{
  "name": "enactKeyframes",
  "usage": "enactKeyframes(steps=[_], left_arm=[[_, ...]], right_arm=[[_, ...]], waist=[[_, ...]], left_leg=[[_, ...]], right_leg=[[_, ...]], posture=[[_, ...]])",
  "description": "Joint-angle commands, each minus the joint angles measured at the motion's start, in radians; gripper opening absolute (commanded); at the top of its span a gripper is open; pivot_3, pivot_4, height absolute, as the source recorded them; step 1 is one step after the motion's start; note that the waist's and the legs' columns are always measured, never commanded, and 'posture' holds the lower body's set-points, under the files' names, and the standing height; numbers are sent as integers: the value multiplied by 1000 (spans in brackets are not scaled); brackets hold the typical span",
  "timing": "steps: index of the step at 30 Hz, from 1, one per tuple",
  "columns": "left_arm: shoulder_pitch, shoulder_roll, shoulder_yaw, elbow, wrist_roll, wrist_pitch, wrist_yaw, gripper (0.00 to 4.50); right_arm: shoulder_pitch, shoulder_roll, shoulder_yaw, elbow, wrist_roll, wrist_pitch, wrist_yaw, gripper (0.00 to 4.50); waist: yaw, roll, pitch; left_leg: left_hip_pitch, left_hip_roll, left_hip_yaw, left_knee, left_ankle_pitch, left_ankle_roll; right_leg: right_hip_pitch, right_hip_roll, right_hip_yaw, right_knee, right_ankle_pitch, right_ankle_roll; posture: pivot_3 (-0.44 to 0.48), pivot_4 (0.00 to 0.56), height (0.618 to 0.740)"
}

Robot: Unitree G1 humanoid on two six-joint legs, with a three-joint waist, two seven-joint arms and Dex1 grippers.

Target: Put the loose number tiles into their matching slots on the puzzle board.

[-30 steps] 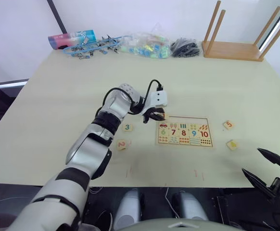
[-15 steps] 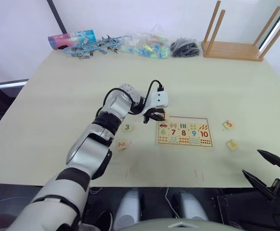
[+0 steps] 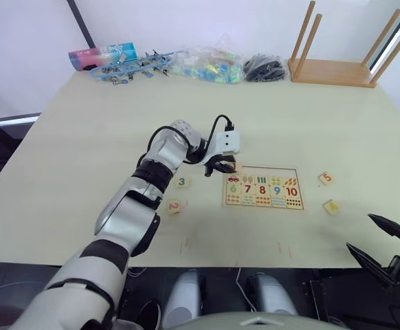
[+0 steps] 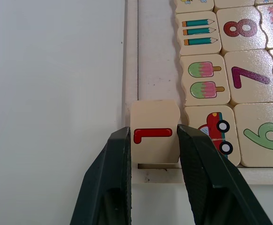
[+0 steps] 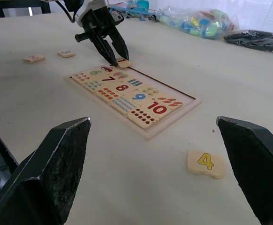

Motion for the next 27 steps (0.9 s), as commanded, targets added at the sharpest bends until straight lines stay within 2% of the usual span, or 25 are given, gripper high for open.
enactKeyframes(steps=[1,4,6,13,18,21,27], left_arm=[[-6,-4,2,-15,-4,-5,3,2573],[-12,-5,8,-14,-8,-4,4,3526],[-22,-5,19,-11,-18,1,2,4464],[-83,-9,54,50,-46,5,10,4464],[-102,3,76,59,-93,36,-100,4464],[-105,8,76,65,-95,40,-112,4464],[-104,-25,116,142,-118,-43,-31,4464]], right_arm=[[3,-14,-29,-2,12,-14,6,4500],[2,-17,-28,3,11,-16,7,4500],[3,-17,-29,5,11,-17,7,4500],[4,-15,-30,9,11,-22,8,4500],[6,-13,-29,9,7,-24,7,4500],[3,-15,-29,13,6,-24,7,4500],[-4,-16,-27,18,5,-28,9,4500]], waist=[[0,0,0],[0,0,0],[0,0,0],[0,0,0],[-1,0,0],[-1,0,0],[0,0,0]], left_leg=[[0,0,0,0,0,0],[0,0,0,0,0,0],[0,0,0,0,0,0],[0,0,0,0,0,0],[0,0,0,0,0,0],[0,0,0,0,0,0],[0,0,0,0,0,0]], right_leg=[[0,0,0,0,0,0],[0,0,0,0,0,0],[0,0,0,0,0,0],[0,0,0,0,0,0],[0,0,0,0,0,0],[0,0,0,0,0,0],[0,0,0,0,0,0]], posture=[[0,150,737],[0,150,737],[0,150,737],[0,150,737],[0,150,737],[0,150,737],[0,150,737]])
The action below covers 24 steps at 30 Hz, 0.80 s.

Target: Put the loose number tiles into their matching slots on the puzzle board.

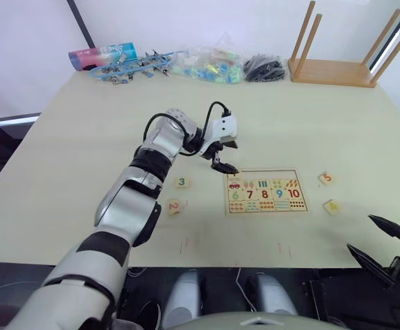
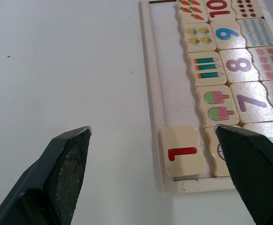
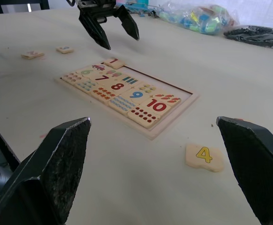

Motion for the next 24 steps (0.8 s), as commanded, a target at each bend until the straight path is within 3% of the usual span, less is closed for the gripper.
enactKeyframes(steps=[1,3,7,10,24], left_arm=[[-16,-22,49,43,-36,-89,29,4096],[-12,-29,57,76,-42,-120,28,3373],[-2,-34,66,122,-45,-217,8,1202],[0,-37,74,169,-40,-298,11,33],[-3,-58,62,282,22,-444,88,33]], right_arm=[[-2,-11,-26,-9,9,-23,4,4500],[-4,-11,-25,-9,8,-22,5,4500],[-5,-12,-26,-10,8,-22,5,4500],[-3,-11,-27,-12,7,-23,2,4500],[4,-5,-24,-21,5,-34,-8,4500]], waist=[[0,0,0],[0,0,0],[-1,0,0],[0,0,0],[0,0,0]], left_leg=[[0,0,0,0,0,0],[0,0,0,0,0,0],[0,0,0,0,0,0],[0,0,0,0,0,0],[0,0,0,0,0,0]], right_leg=[[0,0,0,0,0,0],[0,0,0,0,0,0],[0,0,0,0,0,0],[0,0,0,0,0,0],[0,0,0,0,0,0]], posture=[[0,150,737],[0,150,737],[0,150,737],[0,150,737],[0,150,737]])
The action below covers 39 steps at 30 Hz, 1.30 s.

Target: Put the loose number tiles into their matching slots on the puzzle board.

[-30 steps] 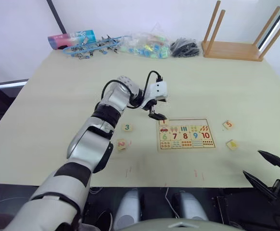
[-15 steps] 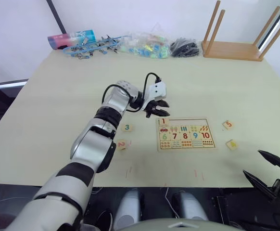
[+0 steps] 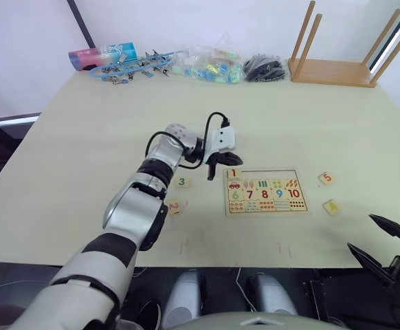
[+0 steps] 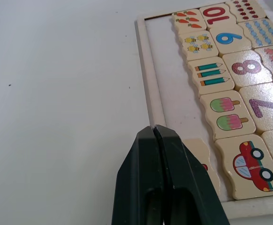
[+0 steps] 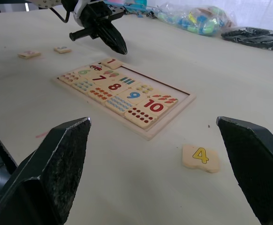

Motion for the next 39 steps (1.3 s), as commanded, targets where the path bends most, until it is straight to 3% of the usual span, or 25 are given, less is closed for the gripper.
enactKeyframes(steps=[1,39], left_arm=[[-14,-3,5,13,20,-40,30,33],[-15,-7,14,57,73,-130,39,33]], right_arm=[[9,-5,-23,-25,7,-18,-3,4500],[37,-4,-24,-40,9,-22,-21,4500]], waist=[[0,0,0],[0,0,0]], left_leg=[[0,0,0,0,0,0],[0,0,0,0,0,0]], right_leg=[[0,0,0,0,0,0],[0,0,0,0,0,0]], posture=[[0,150,737],[0,150,737]])
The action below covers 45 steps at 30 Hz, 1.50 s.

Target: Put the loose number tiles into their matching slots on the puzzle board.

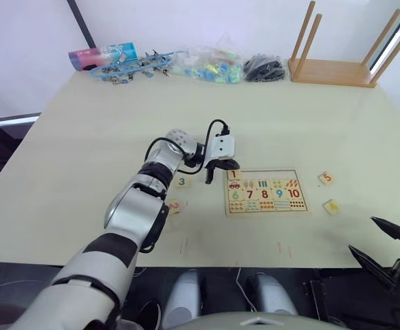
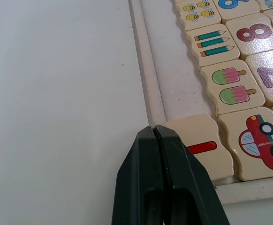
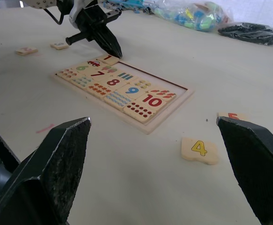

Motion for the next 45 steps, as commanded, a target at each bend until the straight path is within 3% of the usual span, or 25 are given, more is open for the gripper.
enactKeyframes(steps=[1,37,45], left_arm=[[-15,-3,14,-11,-5,-31,-7,33],[9,9,16,-14,-8,-48,-61,33],[11,24,137,-61,-147,51,-156,33]], right_arm=[[10,-4,-24,-33,10,-18,0,4500],[8,-13,-28,-31,11,-14,-1,4500],[-2,-10,-28,-18,12,-13,-6,4500]], waist=[[0,0,0],[0,0,0],[0,0,0]], left_leg=[[0,0,0,0,0,0],[0,0,0,0,0,0],[0,0,0,0,0,0]], right_leg=[[0,0,0,0,0,0],[0,0,0,0,0,0],[0,0,0,0,0,0]], posture=[[0,150,737],[0,150,737],[0,150,737]])
